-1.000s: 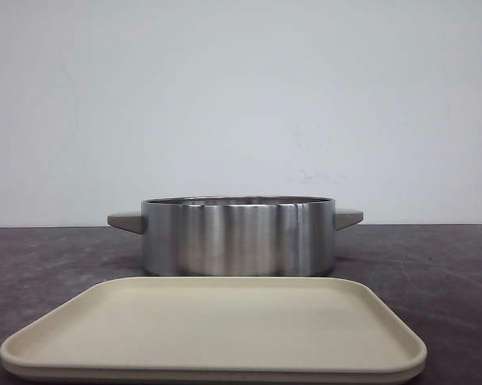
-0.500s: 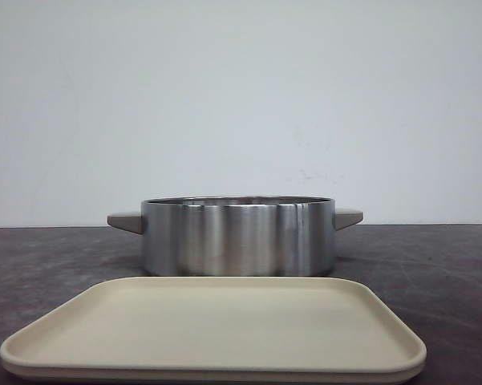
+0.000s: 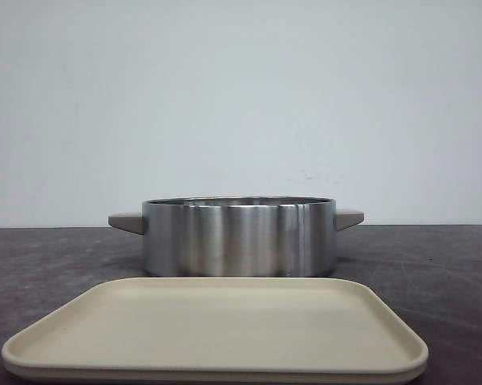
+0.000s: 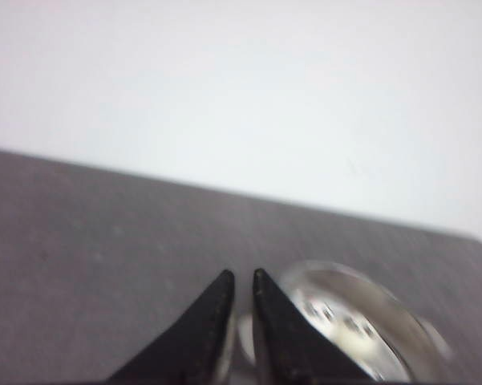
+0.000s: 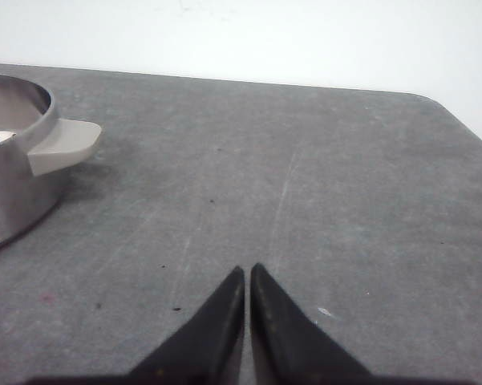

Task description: Steam buns

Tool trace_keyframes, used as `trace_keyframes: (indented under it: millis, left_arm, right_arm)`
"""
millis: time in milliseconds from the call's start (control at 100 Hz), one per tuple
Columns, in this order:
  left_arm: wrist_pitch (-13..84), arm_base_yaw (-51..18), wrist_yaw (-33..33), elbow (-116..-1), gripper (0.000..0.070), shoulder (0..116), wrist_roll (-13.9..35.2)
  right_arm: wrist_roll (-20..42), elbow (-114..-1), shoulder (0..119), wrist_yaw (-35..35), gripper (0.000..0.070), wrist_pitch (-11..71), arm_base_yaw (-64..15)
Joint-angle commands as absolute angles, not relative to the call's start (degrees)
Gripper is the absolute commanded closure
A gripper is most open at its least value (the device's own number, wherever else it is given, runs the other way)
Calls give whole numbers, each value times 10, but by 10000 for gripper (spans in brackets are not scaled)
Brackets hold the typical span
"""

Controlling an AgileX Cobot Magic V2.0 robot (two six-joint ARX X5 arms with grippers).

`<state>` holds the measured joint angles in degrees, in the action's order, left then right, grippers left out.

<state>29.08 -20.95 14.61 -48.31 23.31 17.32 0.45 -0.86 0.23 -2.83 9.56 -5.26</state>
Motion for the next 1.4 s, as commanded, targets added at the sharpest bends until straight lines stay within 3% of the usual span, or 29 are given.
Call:
trace_keyframes:
  millis: [0, 120, 280, 590, 760, 940, 1100, 1390]
  left_arm:
    - [209, -166, 118, -392, 700, 201, 174]
    - [80, -88, 37, -239, 700, 124, 213]
    - [1, -32, 32, -116, 700, 73, 215]
    - [13, 19, 12, -45, 700, 53, 84]
    - [13, 30, 3, -8, 700, 35, 83]
    - [110, 44, -4, -8, 700, 0, 65]
    - [112, 55, -8, -8, 700, 2, 41]
    - [107, 2, -15, -8, 700, 2, 41]
  right_arm:
    - [8, -6, 2, -30, 693, 90, -54]
    - [8, -6, 2, -30, 693, 90, -54]
    - [8, -6, 2, -30, 693, 90, -54]
    - [8, -6, 2, -30, 693, 90, -54]
    - [8, -6, 2, -30, 693, 90, -54]
    - [8, -6, 2, -30, 693, 90, -54]
    - [8, -7, 2, -30, 693, 90, -54]
    - [9, -6, 2, -30, 693, 90, -54]
